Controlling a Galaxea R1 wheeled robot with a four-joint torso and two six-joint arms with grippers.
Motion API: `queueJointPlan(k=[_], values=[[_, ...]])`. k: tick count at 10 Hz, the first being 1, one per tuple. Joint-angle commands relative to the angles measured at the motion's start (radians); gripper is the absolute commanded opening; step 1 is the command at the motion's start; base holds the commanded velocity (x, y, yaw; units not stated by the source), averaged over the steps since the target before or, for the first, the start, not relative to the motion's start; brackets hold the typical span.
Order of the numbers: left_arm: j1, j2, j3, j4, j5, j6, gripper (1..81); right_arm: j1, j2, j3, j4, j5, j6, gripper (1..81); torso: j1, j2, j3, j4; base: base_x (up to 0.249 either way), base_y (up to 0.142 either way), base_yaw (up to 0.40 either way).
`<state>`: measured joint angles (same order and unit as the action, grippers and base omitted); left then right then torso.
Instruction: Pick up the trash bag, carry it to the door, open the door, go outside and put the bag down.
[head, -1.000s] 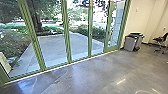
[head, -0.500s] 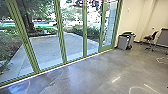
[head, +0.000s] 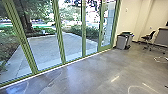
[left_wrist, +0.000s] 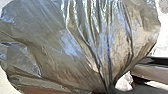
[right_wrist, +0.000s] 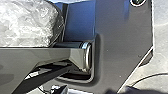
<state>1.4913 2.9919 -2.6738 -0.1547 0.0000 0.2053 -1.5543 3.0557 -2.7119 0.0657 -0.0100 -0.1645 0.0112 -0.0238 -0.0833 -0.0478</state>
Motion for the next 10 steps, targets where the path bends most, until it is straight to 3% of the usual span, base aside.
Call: queueJointPlan(k=[1,10], values=[[-0.038,-0.002,0.002,0.010,0.061,0.005,1.0,0.033,0.007,0.003,-0.011,-0.065,-0.009,81.1,0.000,0.000,0.000,0.000,0.000,0.000,0.000],[-0.035,-0.002,0.002,0.007,0.060,0.011,1.0,0.032,0.008,0.003,-0.011,-0.065,-0.009,81.1,-0.001,0.000,0.000,0.000,0.016,0.000,0.000]])
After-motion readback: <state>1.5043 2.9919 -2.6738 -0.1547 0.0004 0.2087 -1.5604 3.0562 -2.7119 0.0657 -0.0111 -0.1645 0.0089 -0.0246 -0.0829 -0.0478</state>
